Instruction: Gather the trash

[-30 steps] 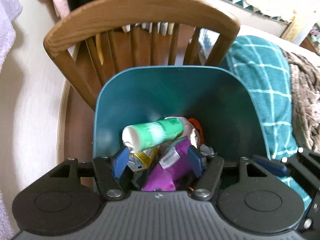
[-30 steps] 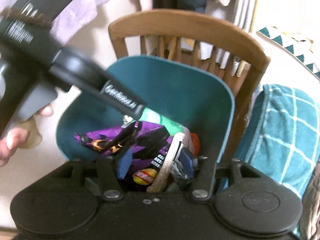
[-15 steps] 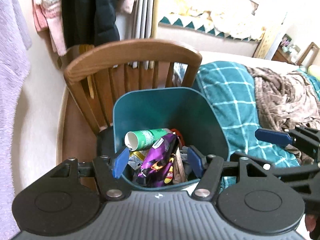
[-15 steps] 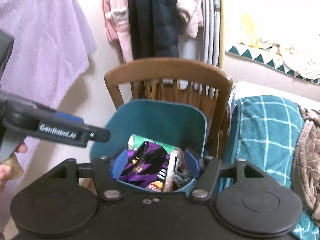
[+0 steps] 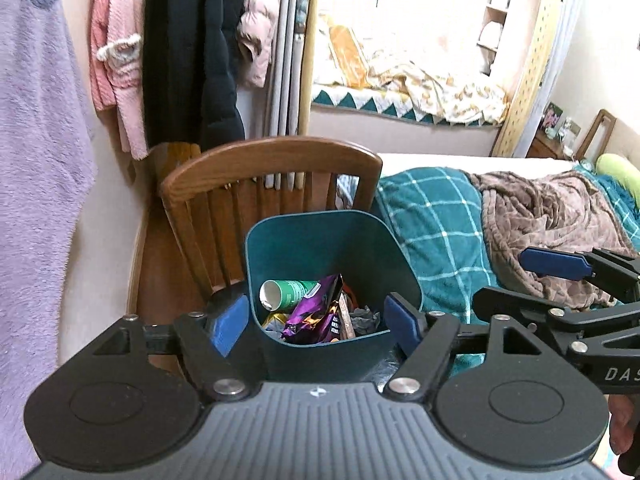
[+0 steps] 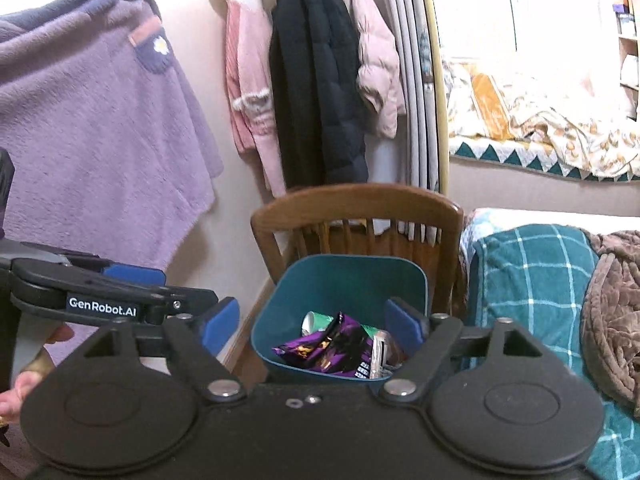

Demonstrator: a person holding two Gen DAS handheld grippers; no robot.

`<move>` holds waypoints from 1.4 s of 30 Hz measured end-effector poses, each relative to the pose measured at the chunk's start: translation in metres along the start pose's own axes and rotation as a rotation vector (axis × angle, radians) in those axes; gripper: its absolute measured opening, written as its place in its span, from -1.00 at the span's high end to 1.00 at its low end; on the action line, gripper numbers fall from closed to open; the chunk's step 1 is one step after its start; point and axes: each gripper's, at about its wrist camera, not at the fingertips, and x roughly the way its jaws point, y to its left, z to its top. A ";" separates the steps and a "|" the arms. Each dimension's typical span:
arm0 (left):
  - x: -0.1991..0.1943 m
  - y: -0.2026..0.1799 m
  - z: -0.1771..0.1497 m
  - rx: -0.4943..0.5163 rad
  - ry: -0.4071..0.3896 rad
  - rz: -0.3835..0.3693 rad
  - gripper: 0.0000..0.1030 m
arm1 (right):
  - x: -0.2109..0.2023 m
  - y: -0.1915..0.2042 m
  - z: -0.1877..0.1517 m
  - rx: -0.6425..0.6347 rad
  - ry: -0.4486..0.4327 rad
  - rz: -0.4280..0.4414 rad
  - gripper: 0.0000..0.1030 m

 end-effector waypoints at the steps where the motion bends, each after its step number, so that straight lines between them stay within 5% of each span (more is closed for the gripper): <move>1: -0.005 0.001 -0.002 -0.005 -0.009 -0.003 -0.49 | -0.005 0.001 -0.001 -0.001 -0.010 0.002 -0.64; 10: -0.043 0.003 -0.020 -0.031 -0.073 -0.057 -0.62 | -0.036 0.016 -0.005 0.006 -0.073 0.021 -1.00; 15: -0.060 0.004 -0.028 -0.033 -0.111 -0.067 -0.79 | -0.045 0.025 -0.006 -0.005 -0.081 0.011 -1.00; 42: -0.088 0.025 -0.042 -0.056 -0.158 -0.049 -0.80 | -0.056 0.054 -0.013 -0.001 -0.083 0.006 -1.00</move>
